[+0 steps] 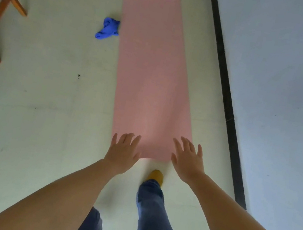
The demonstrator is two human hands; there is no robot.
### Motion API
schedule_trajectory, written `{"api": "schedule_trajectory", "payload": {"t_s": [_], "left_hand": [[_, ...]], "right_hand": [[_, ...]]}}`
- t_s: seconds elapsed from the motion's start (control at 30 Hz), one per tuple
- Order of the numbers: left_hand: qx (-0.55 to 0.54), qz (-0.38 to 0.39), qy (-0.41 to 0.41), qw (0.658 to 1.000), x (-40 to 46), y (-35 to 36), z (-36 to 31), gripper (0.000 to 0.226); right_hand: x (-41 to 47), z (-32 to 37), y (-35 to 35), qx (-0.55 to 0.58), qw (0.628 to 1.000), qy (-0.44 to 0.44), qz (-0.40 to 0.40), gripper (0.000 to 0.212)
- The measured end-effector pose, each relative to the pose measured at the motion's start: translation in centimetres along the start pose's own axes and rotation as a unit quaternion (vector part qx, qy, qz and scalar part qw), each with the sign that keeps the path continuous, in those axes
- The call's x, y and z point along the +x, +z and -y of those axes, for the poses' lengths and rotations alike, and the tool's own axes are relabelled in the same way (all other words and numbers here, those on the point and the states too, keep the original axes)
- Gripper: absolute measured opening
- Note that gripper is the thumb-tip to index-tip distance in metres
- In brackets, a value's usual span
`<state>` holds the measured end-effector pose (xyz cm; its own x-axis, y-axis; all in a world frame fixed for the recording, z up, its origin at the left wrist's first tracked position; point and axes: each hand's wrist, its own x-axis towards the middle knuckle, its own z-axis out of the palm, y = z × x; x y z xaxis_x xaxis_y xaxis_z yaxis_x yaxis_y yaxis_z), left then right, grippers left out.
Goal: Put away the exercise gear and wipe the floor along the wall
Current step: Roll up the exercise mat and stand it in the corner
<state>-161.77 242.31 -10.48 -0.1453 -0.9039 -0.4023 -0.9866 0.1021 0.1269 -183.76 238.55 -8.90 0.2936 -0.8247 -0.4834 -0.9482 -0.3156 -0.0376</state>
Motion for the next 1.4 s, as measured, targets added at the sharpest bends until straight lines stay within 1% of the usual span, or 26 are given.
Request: {"api": "schedule_trajectory", "payload": {"t_s": [0.1,0.2,0.3,0.37,0.47,0.53,0.6,0.67,0.7,0.73,0.77,0.8,0.83,0.9,0.93,0.97,1.0,1.03,1.07,1.1,1.13,1.17,1.23,1.3,1.37,1.4], "left_hand": [[-0.024,0.027,0.002,0.999,5.9,4.6,0.1,0.057],[-0.028,0.045,0.011,0.999,13.3,13.1,1.3,0.062],[-0.039,0.088,0.009,0.995,19.7,23.7,1.6,0.064],[-0.025,0.12,0.005,0.992,22.4,30.6,1.6,0.061],[-0.001,0.17,0.025,0.985,24.6,40.1,1.9,0.056],[-0.001,0.157,0.044,0.987,25.7,45.4,3.1,0.056],[0.01,0.114,0.083,0.99,26.7,49.8,4.8,0.058],[0.01,0.063,0.143,0.988,27.0,52.2,6.1,0.054],[0.003,0.037,0.181,0.983,27.4,53.7,6.9,0.045],[-0.005,0.029,0.207,0.978,28.2,54.1,7.5,0.034],[-0.021,0.043,0.238,0.97,29.3,53.7,7.9,0.027],[-0.034,0.072,0.262,0.962,30.8,52.6,8.3,0.024],[-0.065,0.128,0.267,0.953,32.6,50.8,8.7,0.021],[-0.122,0.233,0.207,0.942,36.3,47.5,9.5,0.015],[-0.156,0.284,0.158,0.933,37.8,45.7,9.7,0.013],[-0.164,0.295,0.118,0.934,38.6,44.0,9.7,0.012],[-0.137,0.276,0.1,0.946,38.6,42.5,9.5,0.009],[-0.093,0.221,0.097,0.966,38.1,42.0,9.1,0.014],[-0.037,0.108,0.109,0.988,37.6,42.3,8.6,0.02],[0.028,-0.024,0.139,0.99,36.9,42.8,8.2,0.025],[0.074,-0.111,0.176,0.975,36.0,43.9,7.9,0.024],[0.094,-0.184,0.228,0.951,35.5,45.7,7.7,0.021],[0.127,-0.215,0.266,0.931,34.4,49.9,8.0,0.026],[0.155,-0.205,0.244,0.935,33.2,52.7,8.4,0.039],[0.137,-0.158,0.213,0.954,32.3,53.7,8.6,0.05],[0.11,-0.111,0.192,0.969,32.5,53.3,8.4,0.055]], "right_hand": [[5.7,-2.4,4.1,0.0,0.999,-0.019,0.048,0.055],[13.3,-3.6,11.1,-0.029,0.995,-0.053,0.079,0.056],[20.5,-3.9,20.1,-0.031,0.991,-0.076,0.101,0.058],[24.3,-3.9,26.6,-0.045,0.986,-0.104,0.122,0.061],[28.1,-4.6,36.1,-0.114,0.965,-0.15,0.182,0.07],[30.9,-4.7,41.1,-0.133,0.951,-0.175,0.215,0.074],[33.7,-4.0,44.5,-0.126,0.95,-0.193,0.212,0.071],[34.6,-3.1,45.8,-0.123,0.949,-0.21,0.199,0.058],[35.1,-2.9,46.6,-0.127,0.948,-0.218,0.195,0.051],[35.4,-3.1,47.0,-0.128,0.944,-0.226,0.204,0.043],[36.1,-3.3,46.8,-0.123,0.938,-0.227,0.229,0.037],[37.2,-3.6,46.1,-0.113,0.933,-0.223,0.26,0.033],[39.0,-3.7,45.2,-0.1,0.93,-0.208,0.287,0.031],[43.1,-3.4,42.8,-0.06,0.927,-0.154,0.336,0.029],[44.6,-2.9,41.8,-0.043,0.923,-0.134,0.357,0.03],[45.8,-2.5,41.1,-0.032,0.921,-0.122,0.369,0.032],[46.7,-2.3,40.9,-0.024,0.92,-0.11,0.376,0.035],[47.3,-2.4,40.9,-0.015,0.919,-0.097,0.382,0.037],[48.0,-2.7,40.9,-0.002,0.918,-0.085,0.388,0.038],[48.5,-3.1,40.9,0.017,0.916,-0.073,0.395,0.039],[49.0,-3.7,41.0,0.046,0.913,-0.063,0.402,0.04],[49.4,-4.2,41.0,0.078,0.91,-0.053,0.403,0.039],[49.9,-5.1,41.3,0.135,0.91,-0.035,0.39,0.035],[49.6,-5.4,41.6,0.149,0.915,-0.035,0.373,0.025],[48.9,-5.1,42.1,0.114,0.931,-0.059,0.342,0.017],[48.8,-4.7,42.1,0.086,0.942,-0.076,0.316,0.02]]}}
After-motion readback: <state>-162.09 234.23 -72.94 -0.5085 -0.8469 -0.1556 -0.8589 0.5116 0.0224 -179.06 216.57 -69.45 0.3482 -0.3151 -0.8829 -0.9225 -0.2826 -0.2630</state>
